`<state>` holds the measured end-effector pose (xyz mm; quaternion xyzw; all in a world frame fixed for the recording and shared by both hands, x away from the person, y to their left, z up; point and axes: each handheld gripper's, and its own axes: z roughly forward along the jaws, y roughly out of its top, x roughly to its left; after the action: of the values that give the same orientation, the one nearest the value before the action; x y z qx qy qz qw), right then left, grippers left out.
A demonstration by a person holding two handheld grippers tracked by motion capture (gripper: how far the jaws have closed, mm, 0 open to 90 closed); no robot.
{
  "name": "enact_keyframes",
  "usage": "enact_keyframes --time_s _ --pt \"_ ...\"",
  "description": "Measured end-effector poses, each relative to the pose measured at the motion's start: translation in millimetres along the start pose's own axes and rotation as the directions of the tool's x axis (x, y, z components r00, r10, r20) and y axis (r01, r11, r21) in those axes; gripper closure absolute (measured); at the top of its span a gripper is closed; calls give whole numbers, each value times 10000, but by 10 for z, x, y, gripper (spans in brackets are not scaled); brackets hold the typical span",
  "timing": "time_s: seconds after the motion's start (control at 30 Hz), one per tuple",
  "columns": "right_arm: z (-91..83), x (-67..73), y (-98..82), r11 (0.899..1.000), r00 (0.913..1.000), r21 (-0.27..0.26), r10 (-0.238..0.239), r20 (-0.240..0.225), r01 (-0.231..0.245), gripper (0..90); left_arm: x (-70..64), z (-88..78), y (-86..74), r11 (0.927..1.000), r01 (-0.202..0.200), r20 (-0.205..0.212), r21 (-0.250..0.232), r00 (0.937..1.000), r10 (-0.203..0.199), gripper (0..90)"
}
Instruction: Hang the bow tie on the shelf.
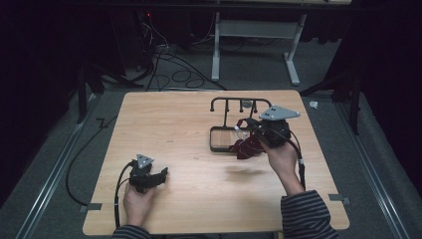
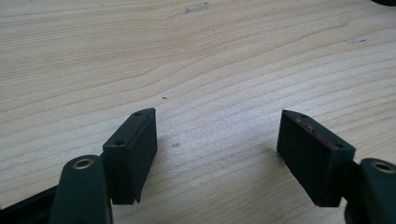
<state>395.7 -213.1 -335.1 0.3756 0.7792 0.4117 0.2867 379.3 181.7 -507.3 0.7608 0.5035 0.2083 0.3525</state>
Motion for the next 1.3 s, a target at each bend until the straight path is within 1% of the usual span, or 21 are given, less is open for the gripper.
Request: enact_keyframes --time_s 0.2,0.37,0.43,0.63,0.83,0.93,1.1,1.13,1.3 --pt "73 2 64 10000 10000 48 -46 10 46 900 0 0 0 10000 9 18 2 10000 -9 293" --pt "137 -7 113 10000 10000 64 72 62 -73 900 -1 -1 -1 10000 -8 23 1 10000 8 292" --pt "160 -10 134 10000 10000 63 53 63 -53 900 0 -1 -1 10000 -1 29 2 10000 1 292" --pt "193 -36 204 9999 9998 64 148 144 -149 900 -1 -1 -2 10000 -14 34 4 10000 14 291" --pt "237 -86 258 9994 9990 194 268 350 -275 900 1 -3 -4 10000 6 52 -11 10000 -6 292" --pt "269 -111 276 9992 9984 304 248 509 -264 900 0 -3 -4 10000 1 48 -12 10000 -1 291" --pt "336 -147 291 9983 9976 436 355 596 -382 900 0 -5 -4 10000 -3 55 5 10000 3 291" --pt "353 -154 295 9978 9972 471 448 594 -477 900 0 -5 -4 10000 -1 56 4 10000 1 291" --pt "435 -198 295 9962 9955 568 619 713 -660 900 0 -5 -4 10000 -7 59 5 10000 7 290"
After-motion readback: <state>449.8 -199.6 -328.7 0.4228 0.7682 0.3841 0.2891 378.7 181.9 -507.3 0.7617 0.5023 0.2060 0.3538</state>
